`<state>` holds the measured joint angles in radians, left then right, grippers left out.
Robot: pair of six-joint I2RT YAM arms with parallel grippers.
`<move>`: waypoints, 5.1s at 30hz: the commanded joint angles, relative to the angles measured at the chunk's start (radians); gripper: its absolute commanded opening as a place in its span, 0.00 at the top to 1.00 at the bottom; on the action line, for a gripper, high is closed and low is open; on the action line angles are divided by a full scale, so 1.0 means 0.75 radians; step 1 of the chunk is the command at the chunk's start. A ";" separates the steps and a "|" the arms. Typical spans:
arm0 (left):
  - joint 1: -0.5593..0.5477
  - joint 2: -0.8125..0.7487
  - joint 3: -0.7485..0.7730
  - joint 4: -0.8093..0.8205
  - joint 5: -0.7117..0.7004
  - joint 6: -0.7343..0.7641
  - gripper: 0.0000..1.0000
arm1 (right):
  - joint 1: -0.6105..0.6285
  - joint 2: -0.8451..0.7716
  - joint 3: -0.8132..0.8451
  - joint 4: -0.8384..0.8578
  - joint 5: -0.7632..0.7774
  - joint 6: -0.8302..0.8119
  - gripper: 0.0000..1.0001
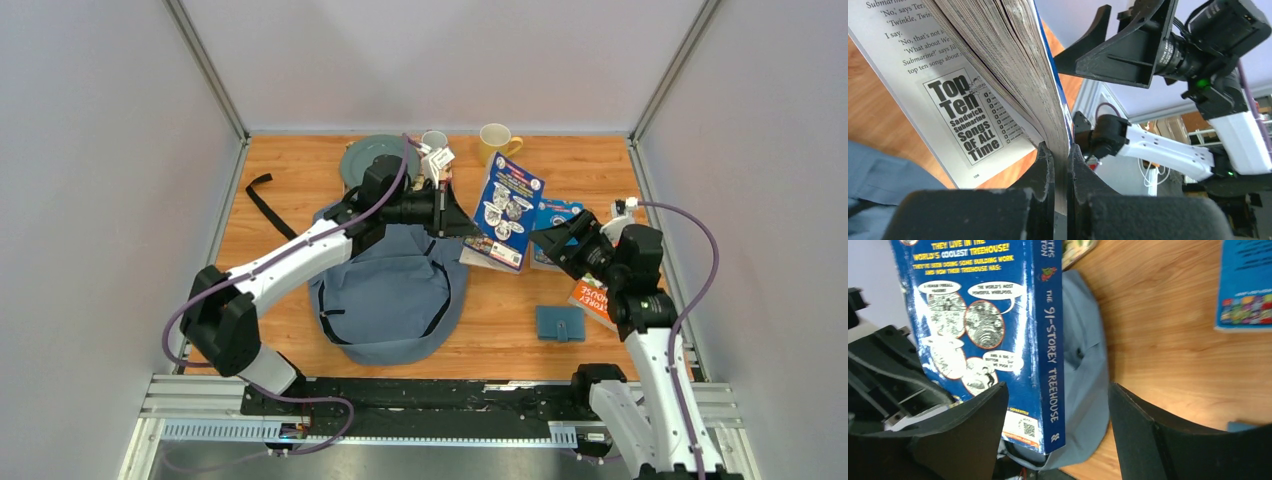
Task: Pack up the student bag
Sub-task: Pick up the book from the center of the board.
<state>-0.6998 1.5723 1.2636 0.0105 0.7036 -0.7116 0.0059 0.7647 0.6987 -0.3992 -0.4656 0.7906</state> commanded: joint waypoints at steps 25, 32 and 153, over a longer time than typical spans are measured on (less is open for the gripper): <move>-0.251 -0.575 -0.525 0.600 0.027 -0.057 1.00 | 0.229 -0.277 -0.285 0.610 -0.492 0.488 0.69; -0.249 -0.714 -0.578 0.261 -0.179 0.098 1.00 | 0.250 -0.340 -0.230 0.536 -0.437 0.466 1.00; -0.194 -0.933 -0.762 -0.591 -0.769 0.521 0.25 | 1.258 -0.725 -0.310 -0.124 1.159 0.406 1.00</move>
<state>-0.8318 0.7788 0.6788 -0.3595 -0.0799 -0.4595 0.9512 0.2676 0.3954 -0.3965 0.3256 1.1015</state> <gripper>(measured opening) 0.749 0.299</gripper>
